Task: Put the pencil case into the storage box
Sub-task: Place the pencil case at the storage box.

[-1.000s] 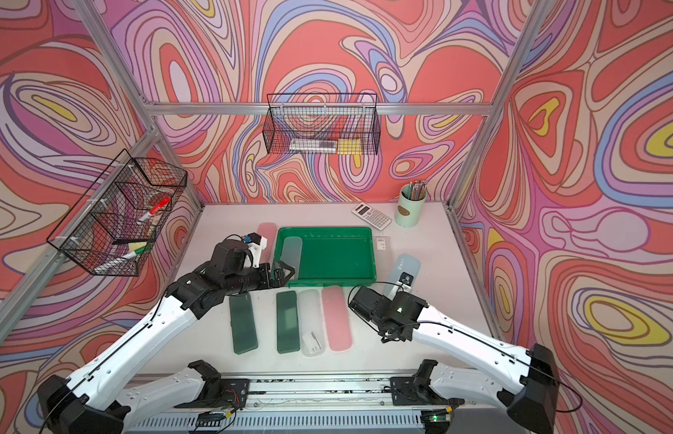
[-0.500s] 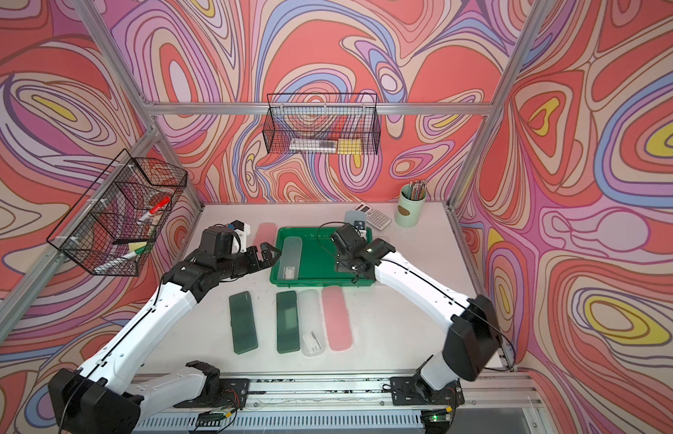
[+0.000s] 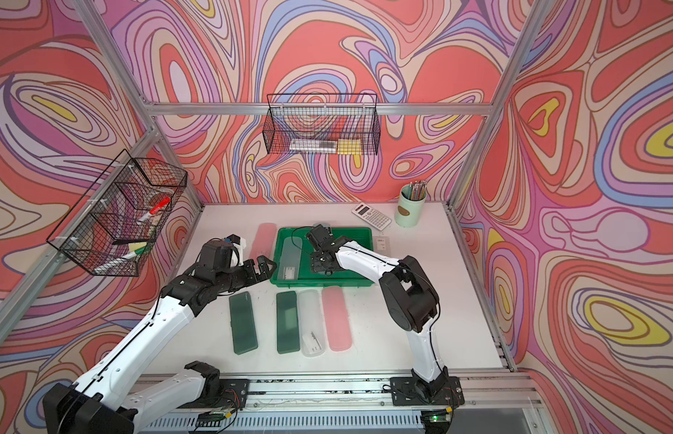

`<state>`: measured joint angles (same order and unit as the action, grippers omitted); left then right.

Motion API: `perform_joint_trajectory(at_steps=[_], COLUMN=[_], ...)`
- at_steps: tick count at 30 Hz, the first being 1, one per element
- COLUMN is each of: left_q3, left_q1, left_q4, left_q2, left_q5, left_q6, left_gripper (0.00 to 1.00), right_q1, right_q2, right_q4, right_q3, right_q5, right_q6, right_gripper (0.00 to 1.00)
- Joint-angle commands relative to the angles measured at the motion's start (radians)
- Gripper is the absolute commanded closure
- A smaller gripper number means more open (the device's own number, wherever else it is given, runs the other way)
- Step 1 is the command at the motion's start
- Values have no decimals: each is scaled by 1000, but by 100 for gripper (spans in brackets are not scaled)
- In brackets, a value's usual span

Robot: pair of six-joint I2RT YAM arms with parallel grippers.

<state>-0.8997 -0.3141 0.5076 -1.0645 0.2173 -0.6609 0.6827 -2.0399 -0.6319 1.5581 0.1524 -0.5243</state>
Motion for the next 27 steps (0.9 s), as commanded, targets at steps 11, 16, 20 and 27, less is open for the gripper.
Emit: perform_joint_trajectory(at_steps=[11, 16, 20, 27], left_q3=[-31, -42, -57, -71], left_q1=[30, 35, 35, 51], left_q4=[-83, -105, -107, -86], left_q2=[-90, -116, -140, -162], left_q5=[13, 39, 57, 63], left_q6=[17, 15, 25, 45], left_gripper=[1, 1, 1, 1], right_q1=[87, 104, 116, 118], right_q2=[-51, -65, -93, -106], right_q4=[1, -11, -8, 29], right_q3=[13, 22, 42, 79], right_q5=[71, 68, 60, 31], right_q6=[-206, -236, -234, -214], right_gripper=[36, 36, 30, 13])
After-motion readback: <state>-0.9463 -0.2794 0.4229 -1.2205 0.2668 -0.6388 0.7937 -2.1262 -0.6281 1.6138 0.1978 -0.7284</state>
